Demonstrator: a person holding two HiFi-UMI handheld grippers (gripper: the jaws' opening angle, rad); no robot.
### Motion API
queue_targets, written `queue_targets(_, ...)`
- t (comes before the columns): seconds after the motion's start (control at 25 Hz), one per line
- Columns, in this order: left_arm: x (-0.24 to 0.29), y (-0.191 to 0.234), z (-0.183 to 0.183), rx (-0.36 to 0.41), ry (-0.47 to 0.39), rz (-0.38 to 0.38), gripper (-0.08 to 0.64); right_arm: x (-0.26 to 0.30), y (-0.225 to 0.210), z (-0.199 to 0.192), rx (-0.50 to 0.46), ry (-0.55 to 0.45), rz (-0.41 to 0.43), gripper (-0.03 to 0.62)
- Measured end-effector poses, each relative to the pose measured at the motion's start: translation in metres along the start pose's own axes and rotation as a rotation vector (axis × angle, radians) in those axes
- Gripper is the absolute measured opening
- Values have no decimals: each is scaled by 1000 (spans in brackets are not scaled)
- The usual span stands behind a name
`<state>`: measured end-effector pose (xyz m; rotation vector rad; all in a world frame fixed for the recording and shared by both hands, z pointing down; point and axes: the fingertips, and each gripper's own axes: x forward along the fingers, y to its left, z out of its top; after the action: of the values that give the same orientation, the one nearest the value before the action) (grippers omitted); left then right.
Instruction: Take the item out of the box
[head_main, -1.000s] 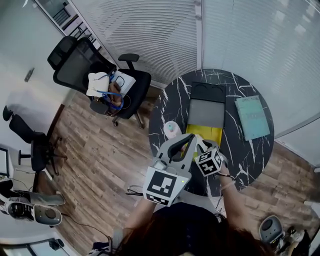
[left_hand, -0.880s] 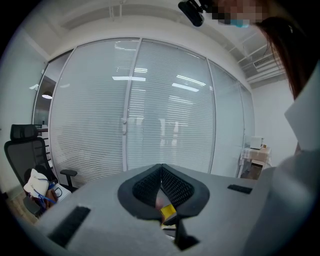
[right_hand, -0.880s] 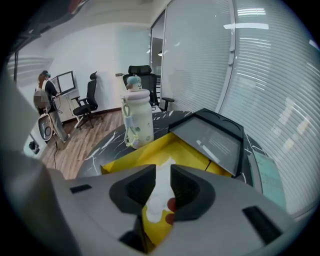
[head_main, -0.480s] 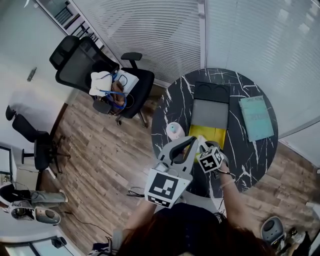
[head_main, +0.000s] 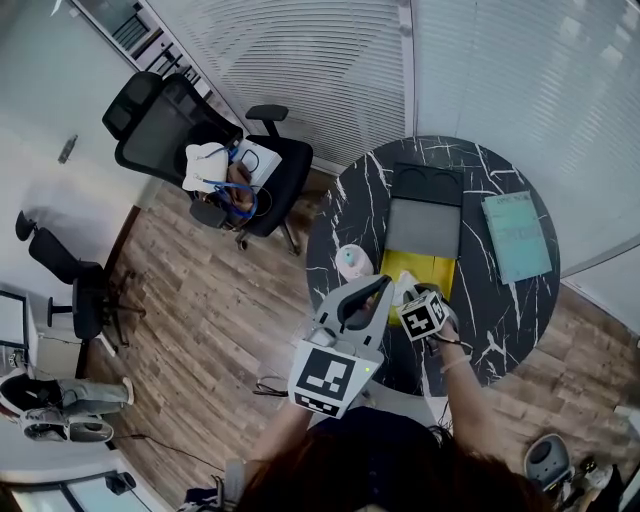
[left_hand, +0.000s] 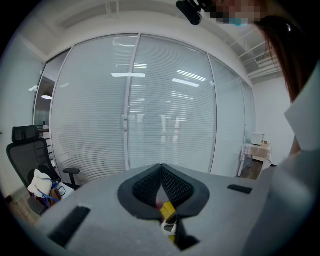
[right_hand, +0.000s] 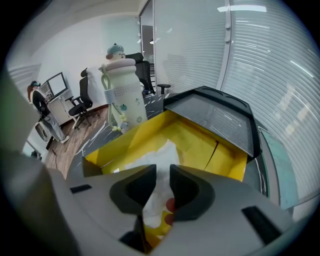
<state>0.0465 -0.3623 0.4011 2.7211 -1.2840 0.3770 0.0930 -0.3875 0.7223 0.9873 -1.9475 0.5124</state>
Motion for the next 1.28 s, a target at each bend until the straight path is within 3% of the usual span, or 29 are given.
queue_targets(0.4,-15,-1,-1,8,-2,17,26,0,3,5,9,2,-9,34)
queue_targets(1.28,-62,-22,3,24,-62,-20,26,-58,10,14,61,-137,-144,25)
